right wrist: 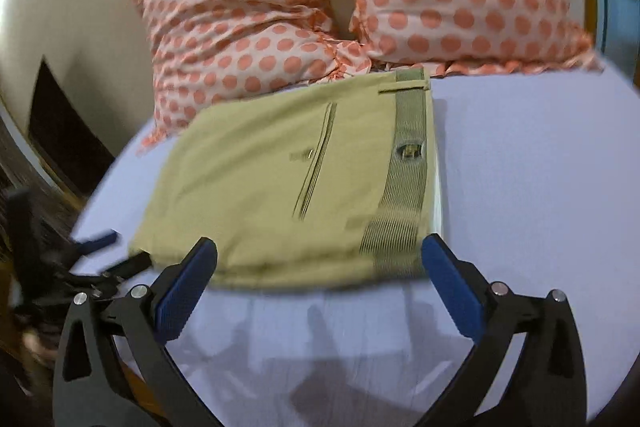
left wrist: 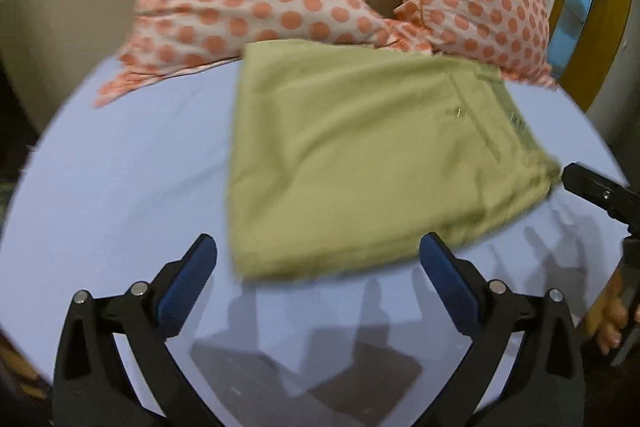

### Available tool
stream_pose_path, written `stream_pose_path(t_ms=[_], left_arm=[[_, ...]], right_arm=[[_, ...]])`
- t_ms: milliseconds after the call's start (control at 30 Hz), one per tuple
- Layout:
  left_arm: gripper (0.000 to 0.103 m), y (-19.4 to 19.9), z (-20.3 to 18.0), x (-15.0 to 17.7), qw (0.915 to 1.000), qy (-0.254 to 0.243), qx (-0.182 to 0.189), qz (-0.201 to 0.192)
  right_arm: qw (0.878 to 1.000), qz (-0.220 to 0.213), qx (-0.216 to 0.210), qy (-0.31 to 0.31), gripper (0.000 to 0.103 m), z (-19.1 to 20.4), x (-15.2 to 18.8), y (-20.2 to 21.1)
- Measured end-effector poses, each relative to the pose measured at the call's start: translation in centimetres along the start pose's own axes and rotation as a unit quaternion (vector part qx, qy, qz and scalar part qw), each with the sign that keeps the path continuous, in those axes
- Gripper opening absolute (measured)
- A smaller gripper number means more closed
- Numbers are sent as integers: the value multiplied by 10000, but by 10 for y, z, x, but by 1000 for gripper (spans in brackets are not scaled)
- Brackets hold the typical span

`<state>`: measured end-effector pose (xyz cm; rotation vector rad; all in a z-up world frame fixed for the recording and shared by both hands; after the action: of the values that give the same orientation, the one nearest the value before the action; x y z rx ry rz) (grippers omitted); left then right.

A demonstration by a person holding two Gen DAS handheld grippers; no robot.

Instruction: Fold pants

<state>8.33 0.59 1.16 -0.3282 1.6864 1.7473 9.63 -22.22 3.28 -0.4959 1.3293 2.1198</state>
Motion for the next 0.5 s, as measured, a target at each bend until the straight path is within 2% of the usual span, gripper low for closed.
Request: stream_pose_path(t_ms=[133,267,333,400,500], left_arm=[[101,3,-4,30,9996,-60,-167,223],[101,-10,-7,38,9988,-114,-278,395],[101,-12,-5,39,9993,-17,-161,349],[101,-13,-2,40,9995,89,-27,301],[101,-12,-5,43,9998,21,-59,207]], right_arm=[[9970,127,556,517,102,15,45,-7],[9931,289,933,649,102,20,58,-28],[9887,265,1275,743,102,21,61,-34],[9883,252,1301,750,102,23,62,-36],[9892,194,1265,716,102,22,64,-35]])
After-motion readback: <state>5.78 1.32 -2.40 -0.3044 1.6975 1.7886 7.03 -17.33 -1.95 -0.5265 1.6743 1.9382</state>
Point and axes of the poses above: each gripper's, at about its wrist camera, not at the fingertips, and y roughly against the way its jaws point, z to its left, x to its underside, the point moved 4 cm from there along -y, roughly the way its jaws point, and after that the axes turned 12 degrees about -y, right-handed, at the moved point
